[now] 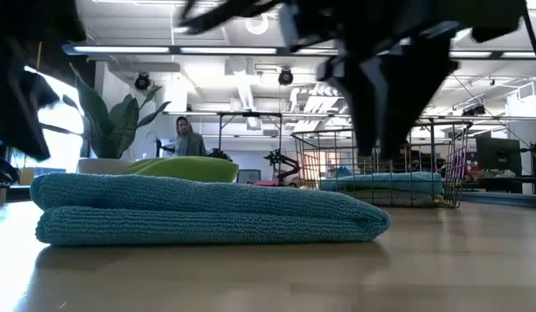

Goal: Fold microfiber towels
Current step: Put the blue microfiber towel into the wire basket

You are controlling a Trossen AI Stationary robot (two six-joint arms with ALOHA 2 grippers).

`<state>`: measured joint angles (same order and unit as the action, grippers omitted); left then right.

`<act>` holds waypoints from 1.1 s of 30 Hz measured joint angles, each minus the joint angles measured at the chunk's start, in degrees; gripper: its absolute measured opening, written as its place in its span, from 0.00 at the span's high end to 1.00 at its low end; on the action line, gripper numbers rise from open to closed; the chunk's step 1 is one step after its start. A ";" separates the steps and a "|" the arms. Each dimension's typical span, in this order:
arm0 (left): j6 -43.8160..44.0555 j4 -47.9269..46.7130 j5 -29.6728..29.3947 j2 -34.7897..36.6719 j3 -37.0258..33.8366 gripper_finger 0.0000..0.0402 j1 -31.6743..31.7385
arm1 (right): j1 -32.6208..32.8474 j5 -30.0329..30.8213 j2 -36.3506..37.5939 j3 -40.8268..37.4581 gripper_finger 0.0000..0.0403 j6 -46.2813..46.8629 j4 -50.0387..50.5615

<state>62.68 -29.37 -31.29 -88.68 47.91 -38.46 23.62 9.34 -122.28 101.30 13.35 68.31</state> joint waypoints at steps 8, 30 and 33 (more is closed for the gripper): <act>2.69 26.35 11.83 0.09 -11.50 0.82 6.50 | 0.07 4.12 16.77 -18.77 0.59 5.81 -11.20; 17.73 42.65 16.56 0.02 -17.65 0.57 12.42 | -2.38 5.49 39.85 -59.47 0.59 4.00 -66.64; 17.59 42.54 19.02 -0.02 -17.65 0.55 12.42 | -2.40 5.49 39.83 -59.48 0.59 4.71 -66.35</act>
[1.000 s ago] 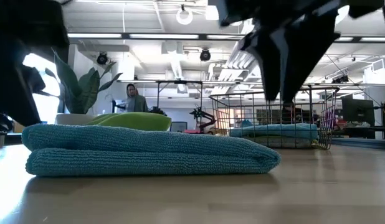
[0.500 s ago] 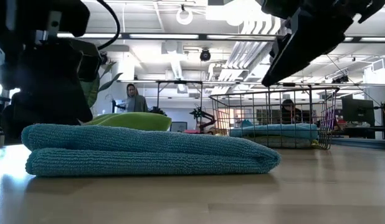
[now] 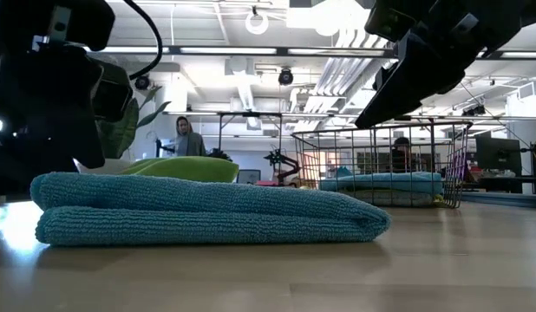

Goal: Fold microfiber towels
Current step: Put the blue microfiber towel into the wire basket

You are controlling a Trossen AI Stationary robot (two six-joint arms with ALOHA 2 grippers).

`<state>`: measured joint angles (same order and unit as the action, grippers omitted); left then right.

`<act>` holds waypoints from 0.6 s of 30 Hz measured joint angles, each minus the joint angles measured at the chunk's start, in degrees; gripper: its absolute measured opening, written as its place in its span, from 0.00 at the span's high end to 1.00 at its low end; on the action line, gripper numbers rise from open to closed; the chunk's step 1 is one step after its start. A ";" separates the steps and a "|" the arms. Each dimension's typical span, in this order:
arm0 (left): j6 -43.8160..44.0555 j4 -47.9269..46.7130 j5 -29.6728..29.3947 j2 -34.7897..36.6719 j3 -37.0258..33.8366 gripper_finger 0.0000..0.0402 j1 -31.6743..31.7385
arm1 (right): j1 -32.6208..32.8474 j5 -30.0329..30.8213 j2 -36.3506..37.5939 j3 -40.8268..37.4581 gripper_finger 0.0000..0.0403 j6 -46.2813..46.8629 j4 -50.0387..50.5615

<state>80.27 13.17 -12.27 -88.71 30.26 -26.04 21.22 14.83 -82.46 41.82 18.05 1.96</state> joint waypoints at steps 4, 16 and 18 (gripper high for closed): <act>4.05 0.00 0.67 0.00 0.00 0.55 -0.31 | 0.02 0.00 0.00 0.00 0.59 -0.36 0.02; 9.29 -0.59 -3.29 0.00 0.00 0.55 -4.36 | 0.02 0.00 -0.04 0.00 0.59 -0.12 0.08; 11.76 -1.93 -3.88 0.00 0.00 0.55 -5.08 | 0.02 0.00 -0.04 0.00 0.59 -0.12 0.08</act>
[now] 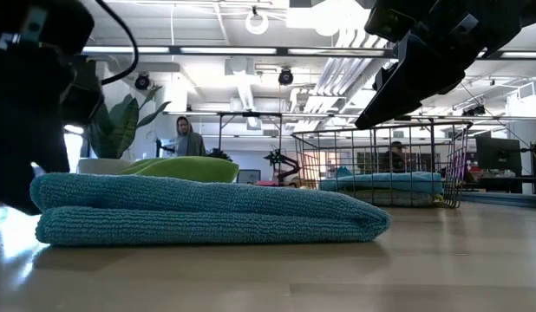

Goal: Fold microfiber towels
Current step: Put the blue microfiber towel into the wire basket

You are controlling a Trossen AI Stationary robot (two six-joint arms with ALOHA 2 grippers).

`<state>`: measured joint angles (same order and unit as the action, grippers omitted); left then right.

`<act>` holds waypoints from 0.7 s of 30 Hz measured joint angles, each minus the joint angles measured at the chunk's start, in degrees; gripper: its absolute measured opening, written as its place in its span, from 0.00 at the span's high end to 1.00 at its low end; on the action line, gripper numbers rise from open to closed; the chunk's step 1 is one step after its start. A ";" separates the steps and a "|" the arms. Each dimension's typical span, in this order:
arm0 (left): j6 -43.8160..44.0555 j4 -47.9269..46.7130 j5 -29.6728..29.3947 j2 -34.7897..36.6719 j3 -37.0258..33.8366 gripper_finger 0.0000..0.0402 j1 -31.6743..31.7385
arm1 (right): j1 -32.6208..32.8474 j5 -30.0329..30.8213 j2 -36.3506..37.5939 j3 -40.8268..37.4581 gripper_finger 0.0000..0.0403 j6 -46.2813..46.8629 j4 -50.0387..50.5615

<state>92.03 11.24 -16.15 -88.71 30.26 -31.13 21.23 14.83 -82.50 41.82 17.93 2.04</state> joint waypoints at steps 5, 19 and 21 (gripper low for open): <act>8.67 -6.24 -3.63 -0.02 0.01 0.55 -2.62 | 0.00 0.00 0.00 0.00 0.59 0.00 0.00; 18.39 -8.05 -9.59 -0.55 0.17 0.44 -3.91 | 0.02 0.00 -0.02 0.00 0.59 0.00 0.02; 18.98 -7.81 -10.45 -0.63 0.19 0.40 -3.42 | 0.00 0.00 -0.02 0.00 0.59 0.00 0.01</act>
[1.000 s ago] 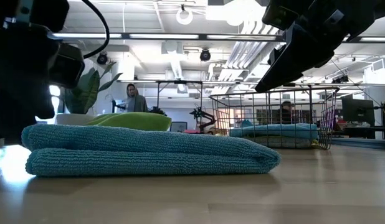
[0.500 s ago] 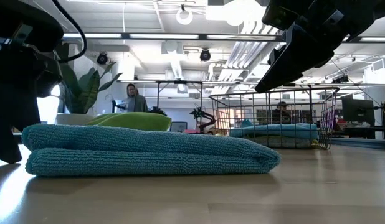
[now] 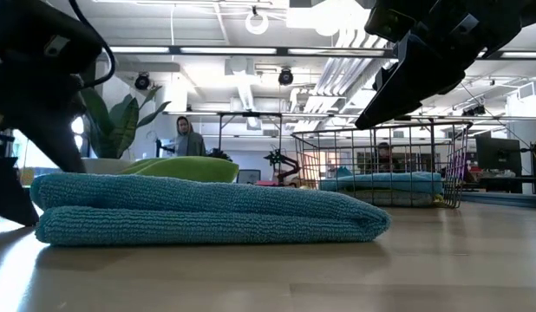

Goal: Fold microfiber towels
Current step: Put the blue microfiber towel into the wire basket

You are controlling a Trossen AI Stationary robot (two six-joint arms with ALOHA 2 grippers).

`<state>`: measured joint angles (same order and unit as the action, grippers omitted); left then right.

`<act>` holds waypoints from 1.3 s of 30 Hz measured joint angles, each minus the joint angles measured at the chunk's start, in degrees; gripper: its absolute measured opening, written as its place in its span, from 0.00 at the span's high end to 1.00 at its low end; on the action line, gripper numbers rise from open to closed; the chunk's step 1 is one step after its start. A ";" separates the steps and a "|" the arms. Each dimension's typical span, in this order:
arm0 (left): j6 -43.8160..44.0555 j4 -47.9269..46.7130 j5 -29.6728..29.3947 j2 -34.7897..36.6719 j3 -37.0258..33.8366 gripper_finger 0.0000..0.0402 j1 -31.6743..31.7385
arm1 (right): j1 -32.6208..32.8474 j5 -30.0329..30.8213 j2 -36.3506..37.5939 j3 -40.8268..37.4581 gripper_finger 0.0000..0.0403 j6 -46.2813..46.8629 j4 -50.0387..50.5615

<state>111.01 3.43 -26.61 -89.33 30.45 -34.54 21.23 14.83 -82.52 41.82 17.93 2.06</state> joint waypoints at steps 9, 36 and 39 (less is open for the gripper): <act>-7.80 7.81 -1.50 -6.45 2.66 0.37 5.32 | 0.01 0.00 0.00 0.00 0.59 0.01 -0.01; -18.61 10.07 1.51 -17.12 12.05 0.63 14.21 | 0.00 -0.01 -0.02 0.00 0.59 0.01 0.31; -19.05 10.02 1.72 -17.14 12.05 0.70 14.79 | 0.02 -0.01 -0.02 0.00 0.59 0.00 0.34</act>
<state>91.96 13.45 -24.89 -106.48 42.50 -19.75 21.25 14.82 -82.54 41.82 17.93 2.39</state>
